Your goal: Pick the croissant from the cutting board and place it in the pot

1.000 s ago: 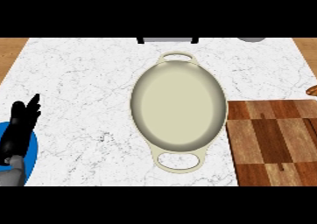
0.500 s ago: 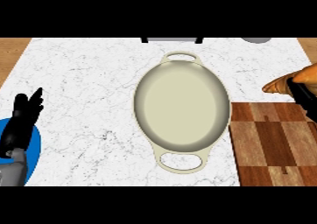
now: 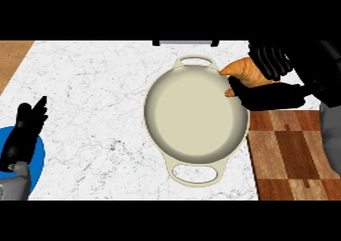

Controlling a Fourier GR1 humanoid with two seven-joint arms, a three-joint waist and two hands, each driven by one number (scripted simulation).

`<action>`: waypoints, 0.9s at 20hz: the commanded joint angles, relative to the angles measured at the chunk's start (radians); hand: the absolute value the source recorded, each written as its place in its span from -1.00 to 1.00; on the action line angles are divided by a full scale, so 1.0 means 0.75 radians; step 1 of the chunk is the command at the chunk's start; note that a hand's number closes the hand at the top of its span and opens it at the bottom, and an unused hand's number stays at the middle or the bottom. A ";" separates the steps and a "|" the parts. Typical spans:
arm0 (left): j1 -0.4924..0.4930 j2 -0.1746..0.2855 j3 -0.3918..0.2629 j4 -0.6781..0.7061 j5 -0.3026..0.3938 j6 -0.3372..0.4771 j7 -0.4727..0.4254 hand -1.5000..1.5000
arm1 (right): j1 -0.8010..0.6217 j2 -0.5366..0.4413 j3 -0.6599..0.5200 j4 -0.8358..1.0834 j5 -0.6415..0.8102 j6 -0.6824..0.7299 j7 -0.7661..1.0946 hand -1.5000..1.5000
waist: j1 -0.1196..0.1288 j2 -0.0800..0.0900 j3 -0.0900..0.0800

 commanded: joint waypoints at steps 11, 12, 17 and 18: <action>0.007 -0.017 0.017 0.036 0.009 -0.012 -0.050 0.00 | 0.057 0.453 0.068 0.509 0.054 -0.260 -0.167 -1.00 | 0.000 0.004 0.002; 0.005 0.021 0.033 -0.004 0.013 -0.031 -0.025 0.00 | 0.062 0.455 -0.003 0.470 -0.004 -0.269 -0.155 -1.00 | -0.004 0.001 0.002; -0.046 0.001 0.023 0.035 -0.001 -0.013 0.007 0.00 | 0.079 0.530 -0.157 0.415 -0.068 -0.459 -0.242 -1.00 | -0.022 0.000 0.003; 0.043 -0.004 0.008 -0.029 -0.017 -0.011 -0.012 0.00 | 0.159 0.554 -0.150 0.424 -0.047 -0.526 -0.314 -1.00 | -0.010 -0.002 0.003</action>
